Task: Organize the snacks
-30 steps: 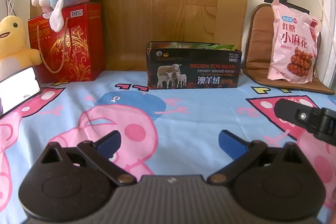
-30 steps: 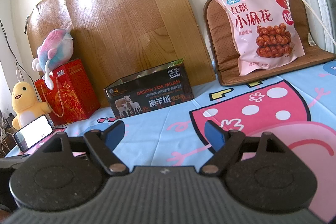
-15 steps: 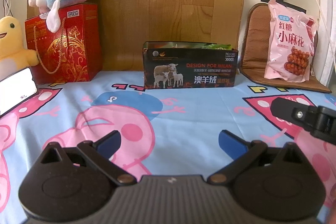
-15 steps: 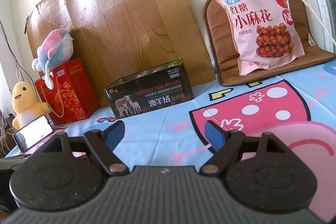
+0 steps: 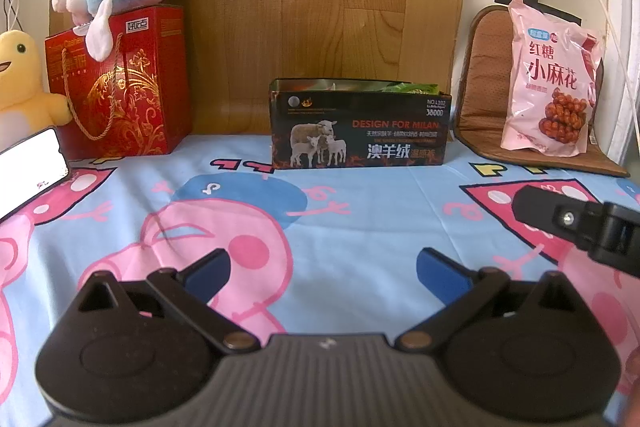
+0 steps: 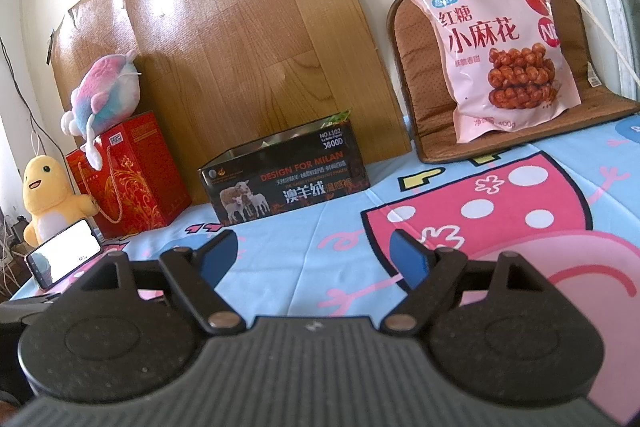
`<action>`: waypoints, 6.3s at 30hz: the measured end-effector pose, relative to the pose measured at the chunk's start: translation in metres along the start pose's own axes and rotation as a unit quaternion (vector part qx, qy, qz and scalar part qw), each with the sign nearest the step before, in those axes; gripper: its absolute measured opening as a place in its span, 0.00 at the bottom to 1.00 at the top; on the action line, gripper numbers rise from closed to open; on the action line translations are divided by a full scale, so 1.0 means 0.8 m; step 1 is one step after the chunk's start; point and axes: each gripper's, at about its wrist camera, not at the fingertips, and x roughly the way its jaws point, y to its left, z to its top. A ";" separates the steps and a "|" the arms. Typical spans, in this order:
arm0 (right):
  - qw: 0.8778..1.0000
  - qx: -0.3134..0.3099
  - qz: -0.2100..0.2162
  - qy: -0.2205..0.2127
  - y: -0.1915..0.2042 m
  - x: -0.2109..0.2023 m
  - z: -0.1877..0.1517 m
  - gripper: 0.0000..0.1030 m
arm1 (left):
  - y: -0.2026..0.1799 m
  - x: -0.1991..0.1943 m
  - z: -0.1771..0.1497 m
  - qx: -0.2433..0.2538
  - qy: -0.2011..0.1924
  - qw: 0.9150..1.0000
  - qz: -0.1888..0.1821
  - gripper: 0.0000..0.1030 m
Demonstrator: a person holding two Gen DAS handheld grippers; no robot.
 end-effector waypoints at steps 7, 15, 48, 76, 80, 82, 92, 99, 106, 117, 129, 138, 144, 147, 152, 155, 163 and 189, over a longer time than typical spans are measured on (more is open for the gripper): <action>1.000 0.000 -0.001 -0.001 0.001 0.000 -0.002 0.86 | -0.001 0.000 0.000 0.000 0.000 1.000 -0.001 1.00; 1.000 0.000 0.000 -0.001 0.001 0.000 -0.001 0.86 | -0.002 -0.001 0.000 0.000 0.000 1.000 0.000 1.00; 1.000 0.000 -0.002 -0.001 0.001 0.000 -0.001 0.87 | 0.009 0.011 0.001 -0.023 0.030 0.999 0.029 1.00; 1.000 0.014 -0.008 -0.002 0.000 -0.002 -0.003 0.91 | 0.013 0.016 0.000 -0.024 0.052 0.997 0.055 1.00; 1.000 0.010 -0.009 0.001 0.003 -0.002 -0.003 0.91 | 0.008 0.006 0.000 -0.005 0.050 0.996 0.074 1.00; 1.000 0.010 -0.010 0.010 0.004 -0.001 -0.003 0.91 | 0.007 -0.003 0.001 -0.002 0.049 0.996 0.069 1.00; 0.999 0.032 0.002 0.033 0.004 -0.042 0.000 0.92 | 0.009 -0.057 0.015 -0.004 0.015 0.997 0.069 1.00; 0.999 0.042 0.023 0.018 0.016 -0.066 0.011 0.93 | 0.008 -0.080 0.016 0.004 0.020 0.998 0.066 1.00; 0.999 0.037 0.032 0.011 0.028 -0.082 0.010 0.93 | 0.007 -0.090 0.012 0.014 0.019 0.997 0.077 1.00; 0.998 0.046 0.037 0.013 0.028 -0.082 0.009 0.93 | 0.009 -0.092 0.015 0.010 0.025 0.997 0.068 1.00; 0.998 0.054 0.040 0.017 0.027 -0.082 0.007 0.93 | -0.005 -0.090 0.015 0.024 0.033 0.997 0.061 1.00; 0.997 0.057 0.044 0.012 0.027 -0.086 0.010 0.93 | -0.010 -0.088 0.017 0.031 0.038 0.997 0.063 1.00; 0.997 0.059 0.043 0.013 0.026 -0.086 0.009 0.93 | -0.013 -0.089 0.015 0.041 0.039 0.996 0.069 1.00; 0.997 0.061 0.043 0.013 0.026 -0.086 0.008 0.93 | -0.013 -0.089 0.015 0.043 0.037 0.996 0.071 1.00; 0.997 0.062 0.042 0.013 0.026 -0.085 0.008 0.93 | -0.012 -0.092 0.016 0.043 0.029 0.996 0.077 1.00; 0.997 0.063 0.041 0.013 0.026 -0.085 0.008 0.93 | -0.011 -0.095 0.018 0.042 0.024 0.996 0.079 1.00; 0.997 0.062 0.041 0.012 0.027 -0.086 0.008 0.93 | -0.011 -0.095 0.020 0.043 0.019 0.995 0.087 1.00; 0.997 0.065 0.042 0.003 0.026 -0.090 0.012 0.93 | -0.022 -0.093 0.023 0.059 0.036 0.996 0.065 1.00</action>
